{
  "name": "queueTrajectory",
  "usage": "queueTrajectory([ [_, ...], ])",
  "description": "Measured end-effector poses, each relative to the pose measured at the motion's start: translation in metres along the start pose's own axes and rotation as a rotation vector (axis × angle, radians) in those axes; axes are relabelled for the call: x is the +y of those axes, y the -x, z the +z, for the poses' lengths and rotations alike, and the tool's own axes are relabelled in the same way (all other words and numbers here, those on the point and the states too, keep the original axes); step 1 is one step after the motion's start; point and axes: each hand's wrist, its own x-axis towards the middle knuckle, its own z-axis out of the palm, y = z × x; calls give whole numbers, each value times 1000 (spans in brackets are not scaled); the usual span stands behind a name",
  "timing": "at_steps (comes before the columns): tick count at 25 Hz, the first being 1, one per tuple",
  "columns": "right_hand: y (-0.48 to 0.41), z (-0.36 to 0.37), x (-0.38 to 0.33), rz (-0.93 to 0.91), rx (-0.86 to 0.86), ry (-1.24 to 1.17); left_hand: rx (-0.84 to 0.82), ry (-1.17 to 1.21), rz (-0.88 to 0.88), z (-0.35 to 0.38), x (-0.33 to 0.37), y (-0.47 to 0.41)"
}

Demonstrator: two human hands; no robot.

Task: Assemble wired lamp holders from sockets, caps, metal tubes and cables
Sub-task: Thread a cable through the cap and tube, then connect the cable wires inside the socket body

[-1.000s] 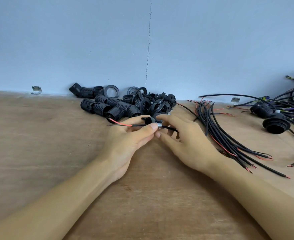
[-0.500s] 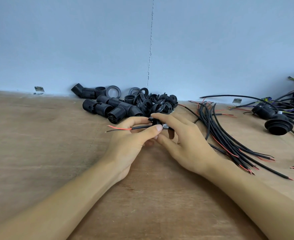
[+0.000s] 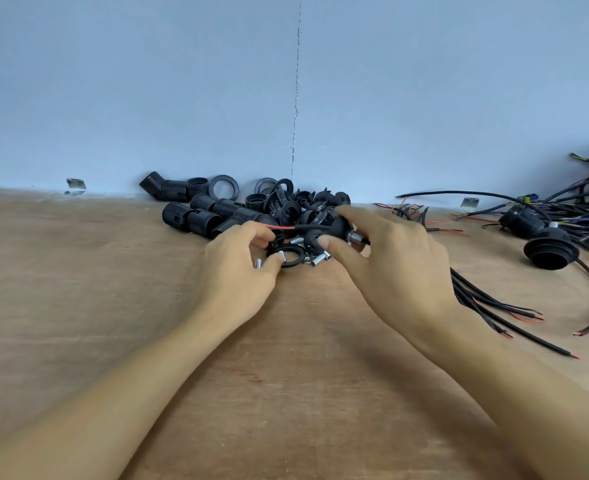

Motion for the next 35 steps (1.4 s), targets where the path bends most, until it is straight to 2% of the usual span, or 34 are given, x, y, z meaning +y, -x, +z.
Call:
queueTrajectory([
  [2, -1, 5, 8, 94, -143, 89, -29, -186, 103, 1, -3, -1],
  [4, 0, 10, 16, 222, -238, 66, -80, -308, 184, 3, -4, 0],
  [7, 1, 20, 22, 302, -256, -4, -210, -412, 225, 5, -4, -1],
  [10, -3, 25, 24, 320, -219, -29, -273, -394, 222, 6, -8, -3],
  [13, -9, 23, 31, 345, -224, -41, -149, -301, 191, 4, -8, -7],
  [17, -5, 25, 36, 254, -255, 88, -66, -394, 190, 3, -6, -23],
  [22, -2, 25, 33, 19, -194, 78, -154, -718, 97, 12, 18, -47],
  [25, -1, 23, 29, -179, -304, 94, -191, -779, 53, 20, 25, -53],
  [27, 0, 26, 29, -223, -377, 135, -206, -762, 19, 20, 25, -55],
  [30, 0, 26, 30, -221, -335, 117, -192, -629, -52, 14, 24, -55],
  [35, 1, 28, 30, -162, -275, 58, -103, -367, -56, 5, 23, -48],
])
